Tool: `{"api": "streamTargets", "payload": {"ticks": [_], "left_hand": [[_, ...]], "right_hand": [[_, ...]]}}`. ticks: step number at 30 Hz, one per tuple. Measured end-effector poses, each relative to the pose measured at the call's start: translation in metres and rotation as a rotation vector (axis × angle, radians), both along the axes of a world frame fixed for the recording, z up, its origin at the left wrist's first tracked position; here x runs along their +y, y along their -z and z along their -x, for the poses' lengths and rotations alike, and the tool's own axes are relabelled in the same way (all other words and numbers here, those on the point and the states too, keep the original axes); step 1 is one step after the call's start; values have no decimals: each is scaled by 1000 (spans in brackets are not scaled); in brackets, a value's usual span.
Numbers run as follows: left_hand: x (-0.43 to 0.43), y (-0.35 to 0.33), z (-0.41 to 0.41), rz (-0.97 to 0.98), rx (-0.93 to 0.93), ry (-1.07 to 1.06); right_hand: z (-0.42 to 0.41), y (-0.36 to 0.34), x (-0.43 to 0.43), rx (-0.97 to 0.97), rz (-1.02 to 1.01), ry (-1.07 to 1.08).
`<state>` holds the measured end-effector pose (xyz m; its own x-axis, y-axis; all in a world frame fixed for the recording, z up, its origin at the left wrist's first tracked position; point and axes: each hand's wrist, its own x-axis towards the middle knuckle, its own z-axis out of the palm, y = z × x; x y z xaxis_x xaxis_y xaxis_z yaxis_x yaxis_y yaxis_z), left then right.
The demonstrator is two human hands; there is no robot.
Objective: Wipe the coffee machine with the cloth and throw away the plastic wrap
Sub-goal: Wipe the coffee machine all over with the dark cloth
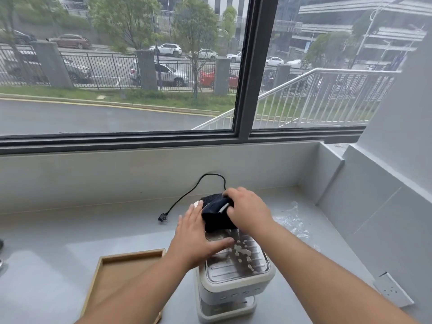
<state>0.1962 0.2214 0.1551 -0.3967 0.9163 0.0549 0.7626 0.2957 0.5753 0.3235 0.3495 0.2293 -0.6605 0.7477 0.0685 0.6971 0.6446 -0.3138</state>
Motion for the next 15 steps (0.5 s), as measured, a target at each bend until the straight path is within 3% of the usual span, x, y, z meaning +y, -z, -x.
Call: {"api": "streamTargets", "payload": {"ticks": [15], "left_hand": [[0, 10, 2, -52, 15, -22]], "right_hand": [[8, 39, -7, -72, 0, -193]]}}
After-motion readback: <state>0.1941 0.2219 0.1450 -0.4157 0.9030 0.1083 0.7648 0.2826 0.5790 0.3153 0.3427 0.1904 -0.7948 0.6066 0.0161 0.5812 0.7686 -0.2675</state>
